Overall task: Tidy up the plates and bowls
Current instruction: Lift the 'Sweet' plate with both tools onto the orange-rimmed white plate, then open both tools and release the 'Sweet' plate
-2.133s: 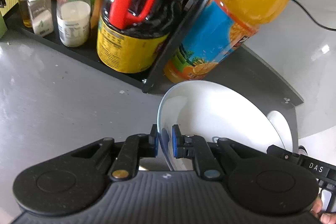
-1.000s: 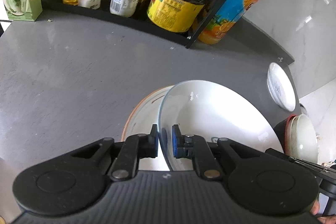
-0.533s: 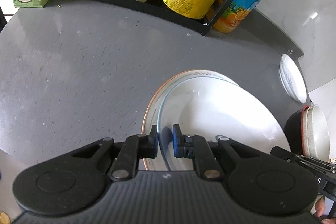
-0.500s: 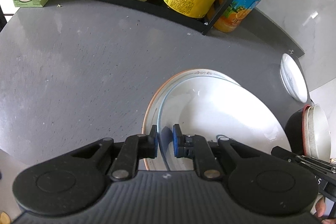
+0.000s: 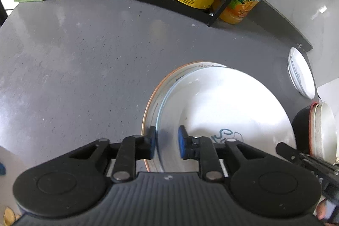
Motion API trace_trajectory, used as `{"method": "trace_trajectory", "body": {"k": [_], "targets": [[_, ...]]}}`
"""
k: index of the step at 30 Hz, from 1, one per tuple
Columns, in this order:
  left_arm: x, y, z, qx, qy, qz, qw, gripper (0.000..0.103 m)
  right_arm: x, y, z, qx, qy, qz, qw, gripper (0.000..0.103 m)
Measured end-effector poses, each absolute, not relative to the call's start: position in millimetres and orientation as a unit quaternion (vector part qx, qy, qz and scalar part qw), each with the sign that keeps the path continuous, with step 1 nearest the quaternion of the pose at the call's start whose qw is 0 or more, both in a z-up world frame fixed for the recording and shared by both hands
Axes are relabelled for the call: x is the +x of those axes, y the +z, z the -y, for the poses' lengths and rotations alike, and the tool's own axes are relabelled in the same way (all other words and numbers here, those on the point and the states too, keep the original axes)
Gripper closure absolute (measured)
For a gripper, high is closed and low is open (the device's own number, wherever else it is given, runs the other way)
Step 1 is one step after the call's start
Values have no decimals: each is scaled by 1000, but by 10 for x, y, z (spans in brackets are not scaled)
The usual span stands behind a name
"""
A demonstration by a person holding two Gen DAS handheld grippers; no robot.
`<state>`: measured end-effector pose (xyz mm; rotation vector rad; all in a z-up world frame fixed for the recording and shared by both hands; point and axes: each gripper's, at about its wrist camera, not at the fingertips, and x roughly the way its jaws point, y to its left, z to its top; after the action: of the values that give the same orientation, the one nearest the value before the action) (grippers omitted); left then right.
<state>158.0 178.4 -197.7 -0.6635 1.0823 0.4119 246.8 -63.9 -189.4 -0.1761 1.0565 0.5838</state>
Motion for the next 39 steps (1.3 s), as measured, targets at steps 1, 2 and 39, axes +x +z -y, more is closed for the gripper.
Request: {"method": "trace_trajectory", "body": {"k": [1, 2, 39], "targets": [[1571, -1922, -1776, -302, 192, -494, 792, 66, 2464, -1901, 639, -82, 272, -496, 820, 91], [1566, -1860, -1762, -293, 195, -486, 800, 52, 2462, -1907, 645, -80, 270, -496, 821, 91], [1067, -1300, -1896, -247, 209, -446, 835, 23, 2189, -1424, 575, -77, 246, -449, 855, 27]]}}
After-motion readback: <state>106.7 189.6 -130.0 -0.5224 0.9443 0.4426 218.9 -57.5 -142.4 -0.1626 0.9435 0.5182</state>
